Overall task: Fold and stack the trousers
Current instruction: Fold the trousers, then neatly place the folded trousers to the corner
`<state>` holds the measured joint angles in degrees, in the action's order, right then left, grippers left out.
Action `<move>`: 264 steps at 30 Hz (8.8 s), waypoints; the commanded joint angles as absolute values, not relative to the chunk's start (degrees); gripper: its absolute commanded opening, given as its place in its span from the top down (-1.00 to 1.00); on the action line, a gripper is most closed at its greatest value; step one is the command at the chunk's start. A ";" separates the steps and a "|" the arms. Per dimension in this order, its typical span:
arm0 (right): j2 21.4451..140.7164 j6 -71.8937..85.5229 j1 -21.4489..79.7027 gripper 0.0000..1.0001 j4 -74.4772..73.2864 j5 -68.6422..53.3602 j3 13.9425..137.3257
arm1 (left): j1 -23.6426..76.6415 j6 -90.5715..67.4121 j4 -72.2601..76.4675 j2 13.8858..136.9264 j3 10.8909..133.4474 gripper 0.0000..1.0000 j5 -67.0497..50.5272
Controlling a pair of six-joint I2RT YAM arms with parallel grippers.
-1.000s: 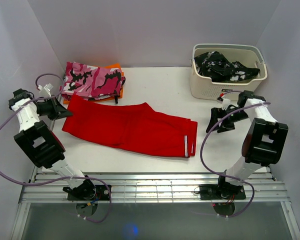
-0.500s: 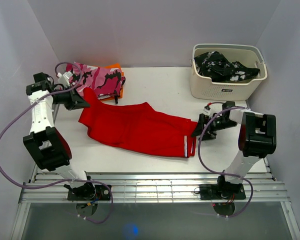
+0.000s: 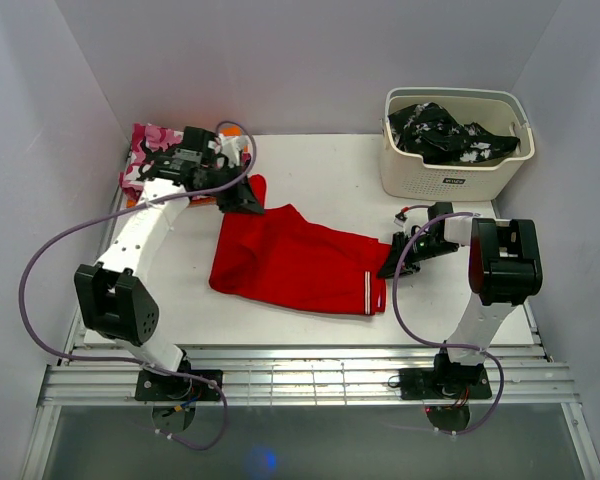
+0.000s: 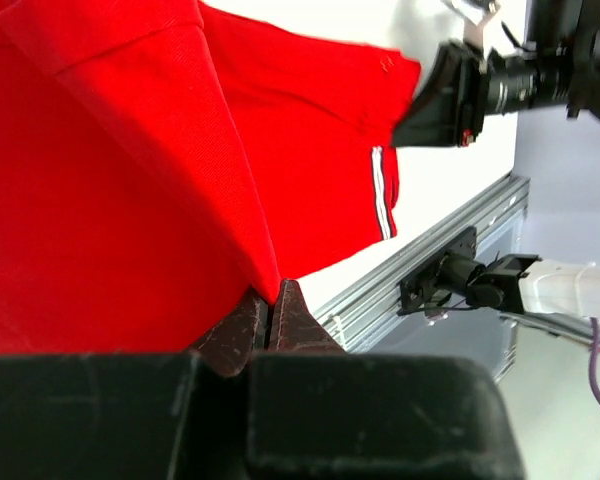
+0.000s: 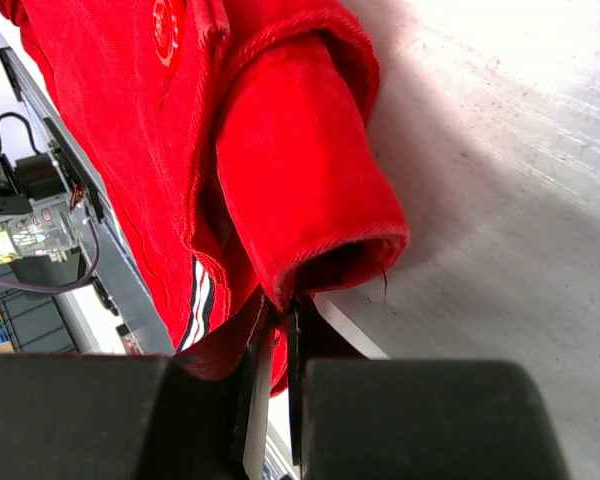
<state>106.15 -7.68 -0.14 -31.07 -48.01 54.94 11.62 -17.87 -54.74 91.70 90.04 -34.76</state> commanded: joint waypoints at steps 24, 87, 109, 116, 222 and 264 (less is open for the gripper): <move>104.41 -7.38 -0.09 0.84 -28.65 -52.29 53.26 | 48.51 -41.22 -28.75 114.08 95.53 1.00 -23.03; 98.18 -15.37 -5.95 -0.03 -40.83 -39.82 58.87 | 49.57 -46.60 -29.97 118.76 100.73 -0.40 -28.30; 101.24 -28.82 9.84 -0.08 -53.44 -60.30 61.71 | 16.28 -21.53 -17.06 98.52 62.06 -0.15 -65.04; 109.25 -24.97 9.67 0.02 -45.36 -45.19 64.15 | 9.41 -17.59 -18.28 104.85 58.18 0.00 -55.92; 85.09 58.18 -2.11 0.84 33.22 -51.85 22.15 | 56.34 31.90 1.33 81.67 48.44 0.13 -4.05; 80.77 54.06 8.79 0.84 26.28 -35.95 19.07 | 7.64 -33.57 -3.61 86.22 30.77 0.13 -32.17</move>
<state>80.27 55.11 8.16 26.28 -35.92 17.19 6.85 -31.77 -8.38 85.08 32.86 -35.29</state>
